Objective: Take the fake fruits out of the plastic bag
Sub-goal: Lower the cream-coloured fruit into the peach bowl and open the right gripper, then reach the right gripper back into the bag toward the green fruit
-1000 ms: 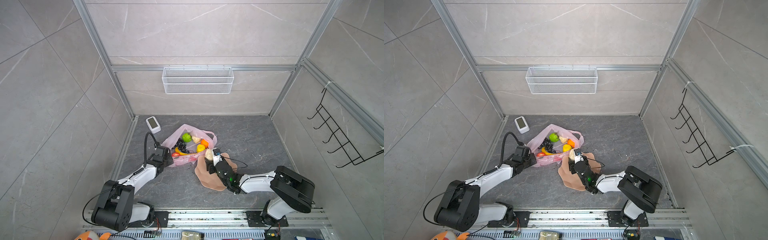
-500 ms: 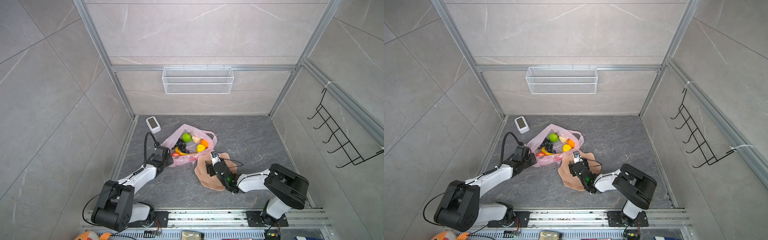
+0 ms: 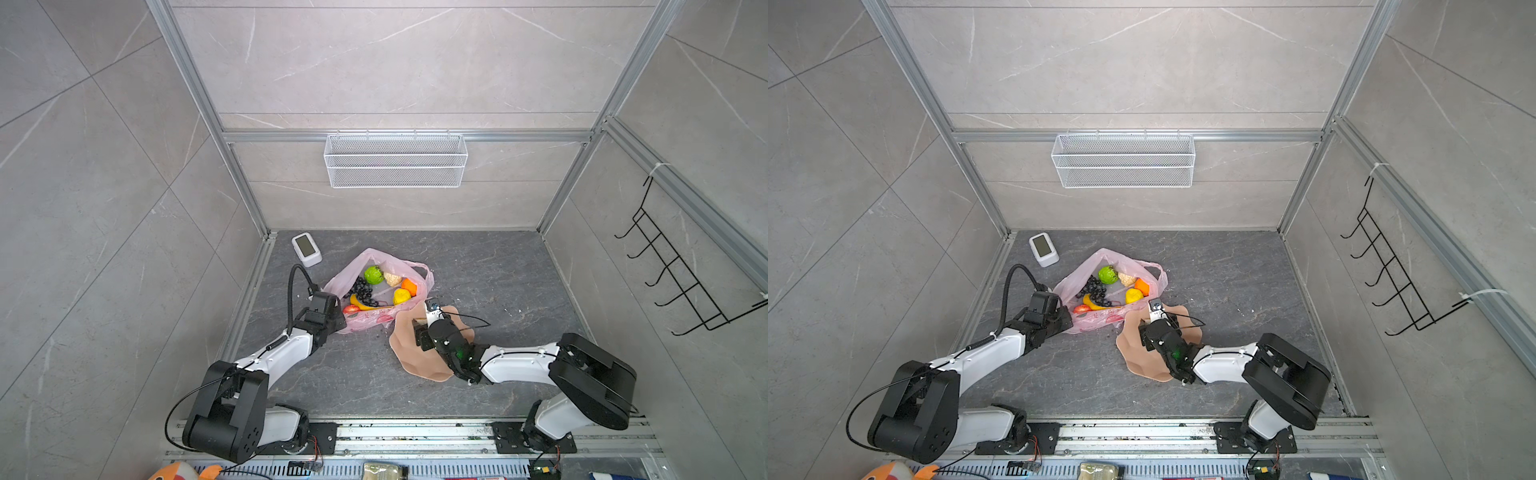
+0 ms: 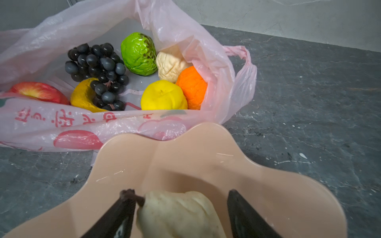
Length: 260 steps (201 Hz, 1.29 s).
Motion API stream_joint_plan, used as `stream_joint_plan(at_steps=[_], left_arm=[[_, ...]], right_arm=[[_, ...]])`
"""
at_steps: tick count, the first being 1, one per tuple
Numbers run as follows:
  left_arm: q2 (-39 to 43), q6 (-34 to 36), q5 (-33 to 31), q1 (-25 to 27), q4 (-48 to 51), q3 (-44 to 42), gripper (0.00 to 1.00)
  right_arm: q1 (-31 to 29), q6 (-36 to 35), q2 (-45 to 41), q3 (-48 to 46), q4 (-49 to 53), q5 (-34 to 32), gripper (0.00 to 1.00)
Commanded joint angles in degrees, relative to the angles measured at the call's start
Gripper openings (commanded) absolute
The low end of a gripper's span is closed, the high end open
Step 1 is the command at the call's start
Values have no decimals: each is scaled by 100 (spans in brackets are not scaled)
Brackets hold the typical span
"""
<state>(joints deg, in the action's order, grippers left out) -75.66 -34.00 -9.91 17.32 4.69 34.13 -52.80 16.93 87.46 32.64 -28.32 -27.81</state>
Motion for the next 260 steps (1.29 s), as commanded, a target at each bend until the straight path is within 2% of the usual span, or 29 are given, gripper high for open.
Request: stream_joint_plan(at_steps=[1, 45, 83, 125, 188, 207, 260], left_arm=[[139, 150, -15, -33, -76, -10, 0], [135, 163, 70, -31, -104, -9, 0], [201, 233, 46, -1, -112, -10, 0], [247, 340, -210, 186, -69, 35, 0], [313, 429, -249, 345, -95, 50, 0], [358, 447, -244, 361, -115, 39, 0], [393, 438, -257, 378, -106, 24, 0]], right_arm=[[50, 168, -387, 184, 492, 14, 73], [85, 286, -741, 526, 941, 263, 73], [81, 523, -492, 1520, 1835, 602, 72], [89, 877, 324, 2986, 3068, 691, 72], [426, 1463, 2097, 5178, 4382, 1434, 68], [574, 1555, 2652, 5821, 4771, 1642, 65], [843, 1454, 3570, 6845, 5403, 1482, 52]])
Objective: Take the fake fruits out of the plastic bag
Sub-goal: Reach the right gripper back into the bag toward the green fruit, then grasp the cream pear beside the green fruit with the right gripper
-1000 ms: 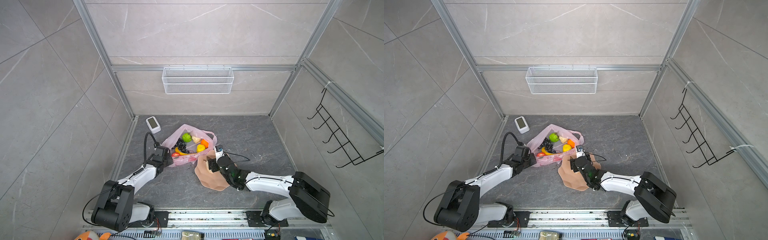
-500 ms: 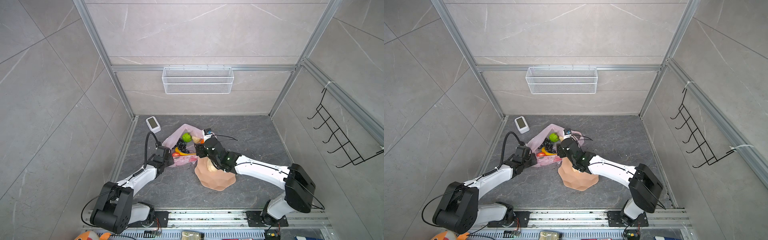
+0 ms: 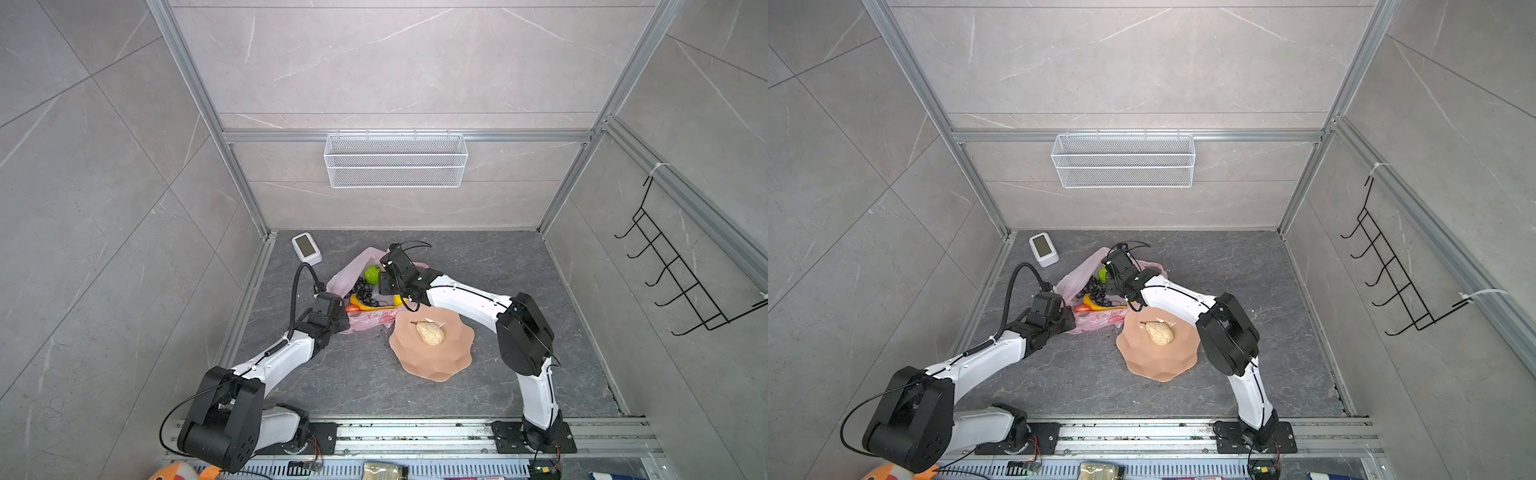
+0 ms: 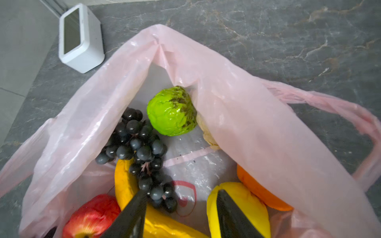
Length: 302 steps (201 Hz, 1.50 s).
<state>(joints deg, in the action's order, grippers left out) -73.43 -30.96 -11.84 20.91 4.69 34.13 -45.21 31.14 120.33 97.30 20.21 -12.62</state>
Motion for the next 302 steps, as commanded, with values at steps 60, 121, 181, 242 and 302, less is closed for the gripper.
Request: stream_joint_plan(at_steps=[60, 121, 181, 242, 302], left_arm=[[224, 124, -82, 19, -101, 4, 0], [215, 117, -94, 20, -100, 13, 0], [232, 117, -108, 21, -95, -1, 0], [268, 117, -144, 23, -99, -20, 0], [272, 117, -170, 19, -83, -18, 0]], right_arm=[[235, -98, 1182, 1354, 1025, -330, 51], [250, -356, 1697, 2108, 1238, -1030, 56], [319, -424, 2348, 3113, 1774, -1461, 66], [391, -481, 2770, 3708, 2040, -1390, 68], [397, -486, 3099, 4089, 2214, -1111, 75]])
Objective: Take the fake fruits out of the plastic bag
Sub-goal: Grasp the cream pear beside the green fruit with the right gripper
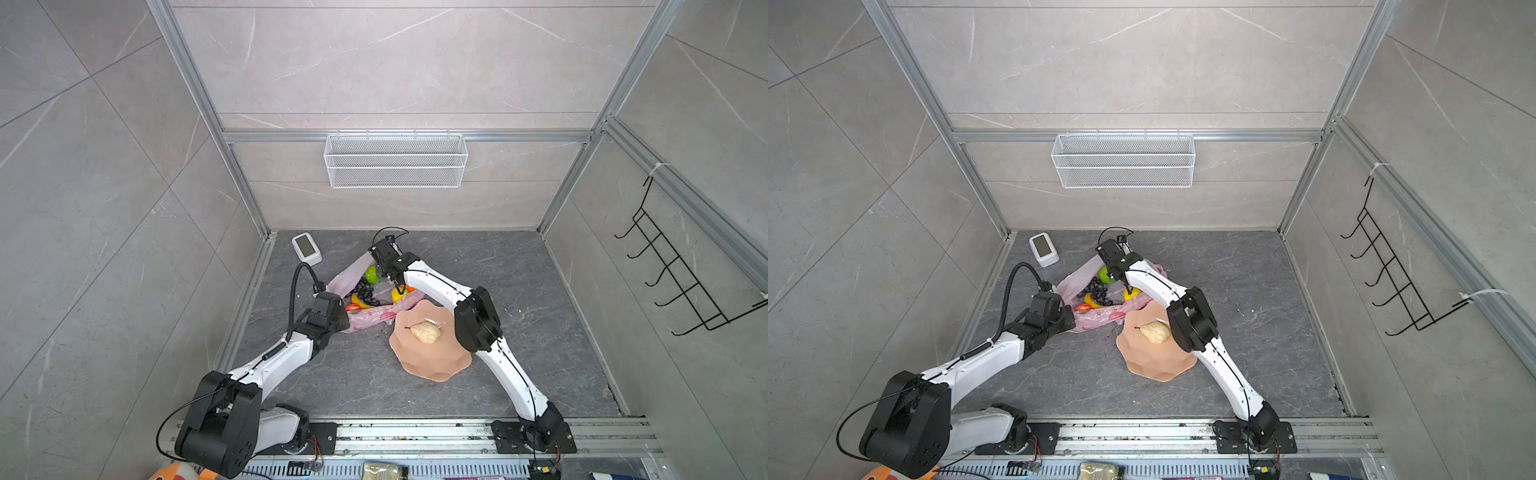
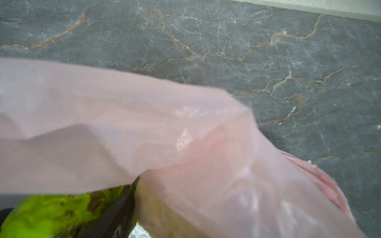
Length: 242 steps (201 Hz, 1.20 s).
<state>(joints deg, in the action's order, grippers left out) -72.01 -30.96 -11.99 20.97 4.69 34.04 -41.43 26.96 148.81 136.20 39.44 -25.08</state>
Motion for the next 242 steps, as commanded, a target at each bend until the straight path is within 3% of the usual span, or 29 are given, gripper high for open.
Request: stream_joint_plan(at_steps=[1, 128, 162, 242], left_arm=[[132, 117, -159, 12, -87, -6, 0], [126, 101, -174, 20, -101, -15, 0], [106, 100, -191, 16, -107, -17, 0], [103, 99, -216, 15, -98, -19, 0]], right_arm=[[24, -68, 252, 202, 291, 140, 75], [119, -30, 654, 922, 683, 223, 74], [63, -150, 447, 843, 662, 277, 67], [-11, -175, -484, -179, 236, 609, 65]])
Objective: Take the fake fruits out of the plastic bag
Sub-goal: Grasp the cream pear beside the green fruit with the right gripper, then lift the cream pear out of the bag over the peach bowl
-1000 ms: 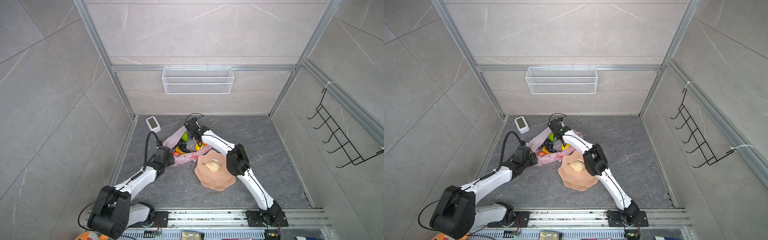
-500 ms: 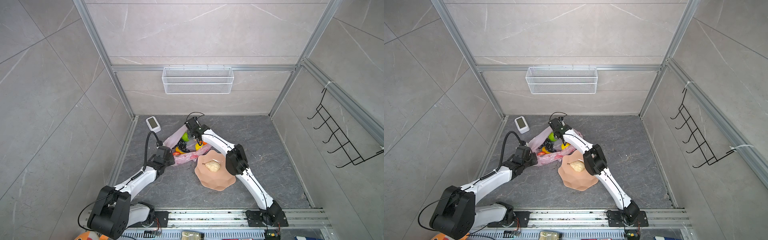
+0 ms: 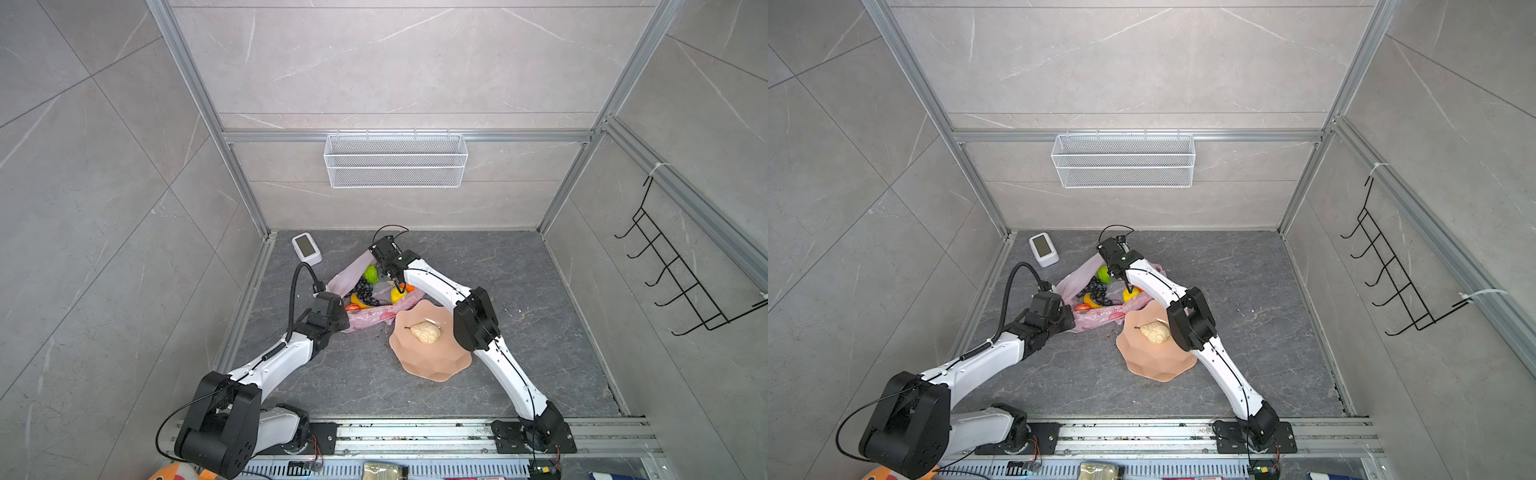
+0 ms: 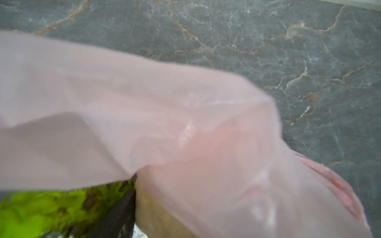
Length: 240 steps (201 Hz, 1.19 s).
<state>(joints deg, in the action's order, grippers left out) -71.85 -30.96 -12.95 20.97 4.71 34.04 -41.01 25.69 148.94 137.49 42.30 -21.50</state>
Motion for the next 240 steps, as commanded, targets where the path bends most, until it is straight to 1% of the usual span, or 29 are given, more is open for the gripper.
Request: stream_joint_plan(at_steps=[1, 40, 90, 124, 159, 195, 240], left_arm=[[90, 103, -120, 18, -97, -20, 0], [66, 99, -108, 16, -96, -3, 0], [29, 103, -96, 13, -107, 9, 0], [41, 109, -116, 13, -105, 0, 0], [26, 110, -116, 15, -103, 3, 0], [48, 114, -124, 19, -88, 13, 0], [87, 117, -129, 16, -69, 1, 0]], right_arm=[[-54, -47, -511, -327, -53, 260, 65], [-74, -14, -1058, -891, -315, 536, 64], [-135, -5, -1500, -1429, -442, 846, 63], [-173, 21, -1952, -2068, -739, 1016, 62], [-235, 13, -2420, -2502, -828, 1279, 62], [-277, -55, -3195, -3169, -849, 1488, 61], [-284, -248, -4245, -4105, -392, 1561, 61]])
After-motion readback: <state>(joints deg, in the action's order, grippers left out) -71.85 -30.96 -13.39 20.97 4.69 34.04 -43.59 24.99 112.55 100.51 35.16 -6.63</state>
